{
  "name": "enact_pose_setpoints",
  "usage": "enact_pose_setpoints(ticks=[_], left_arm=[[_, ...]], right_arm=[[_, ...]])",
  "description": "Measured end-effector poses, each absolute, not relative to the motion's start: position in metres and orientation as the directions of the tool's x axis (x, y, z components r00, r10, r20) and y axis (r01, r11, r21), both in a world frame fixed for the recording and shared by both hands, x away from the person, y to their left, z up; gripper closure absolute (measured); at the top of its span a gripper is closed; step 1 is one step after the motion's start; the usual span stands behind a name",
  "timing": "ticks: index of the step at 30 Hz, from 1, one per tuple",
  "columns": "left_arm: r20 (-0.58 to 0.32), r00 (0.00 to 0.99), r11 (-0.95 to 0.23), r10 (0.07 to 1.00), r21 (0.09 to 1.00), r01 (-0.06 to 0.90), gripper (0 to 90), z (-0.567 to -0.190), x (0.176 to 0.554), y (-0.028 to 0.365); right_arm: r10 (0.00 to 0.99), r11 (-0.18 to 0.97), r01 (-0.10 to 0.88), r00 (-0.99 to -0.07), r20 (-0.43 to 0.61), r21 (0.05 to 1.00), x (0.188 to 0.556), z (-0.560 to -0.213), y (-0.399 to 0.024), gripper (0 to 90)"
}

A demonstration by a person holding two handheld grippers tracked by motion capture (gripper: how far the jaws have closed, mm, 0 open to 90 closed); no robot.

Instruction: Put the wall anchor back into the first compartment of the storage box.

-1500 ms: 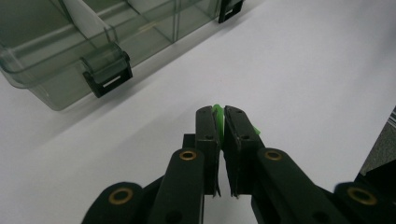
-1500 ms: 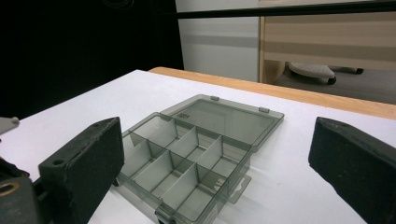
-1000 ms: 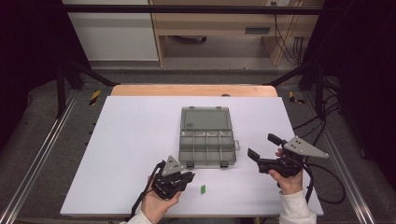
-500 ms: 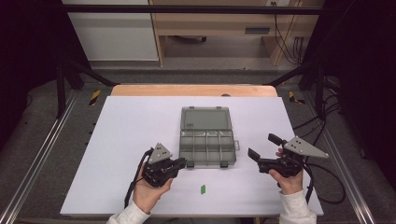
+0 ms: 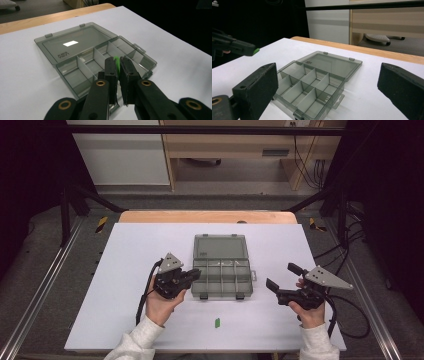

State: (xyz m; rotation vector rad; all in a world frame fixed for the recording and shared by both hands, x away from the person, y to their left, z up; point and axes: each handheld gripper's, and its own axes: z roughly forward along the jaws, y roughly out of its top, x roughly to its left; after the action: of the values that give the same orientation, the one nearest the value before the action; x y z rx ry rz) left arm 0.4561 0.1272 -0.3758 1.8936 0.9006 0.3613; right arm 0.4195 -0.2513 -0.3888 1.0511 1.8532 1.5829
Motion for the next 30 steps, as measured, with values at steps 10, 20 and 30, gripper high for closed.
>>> enact_pose_setpoints(ticks=[10,20,30], left_arm=[[-0.108,0.670,-0.267,0.735,0.862,0.431,84.1,-0.379,0.487,0.120],[-0.084,0.640,-0.295,0.764,0.837,0.461,84.1,-0.397,0.516,0.111],[-0.032,0.619,-0.358,0.785,0.791,0.495,84.1,-0.424,0.536,0.103]], right_arm=[[0.800,0.034,0.242,-0.588,0.118,0.970,0.420,-0.389,-0.251,3.5],[0.799,0.034,0.243,-0.589,0.120,0.969,0.420,-0.389,-0.250,3.5],[0.798,0.037,0.243,-0.591,0.118,0.969,0.420,-0.389,-0.252,3.5]])
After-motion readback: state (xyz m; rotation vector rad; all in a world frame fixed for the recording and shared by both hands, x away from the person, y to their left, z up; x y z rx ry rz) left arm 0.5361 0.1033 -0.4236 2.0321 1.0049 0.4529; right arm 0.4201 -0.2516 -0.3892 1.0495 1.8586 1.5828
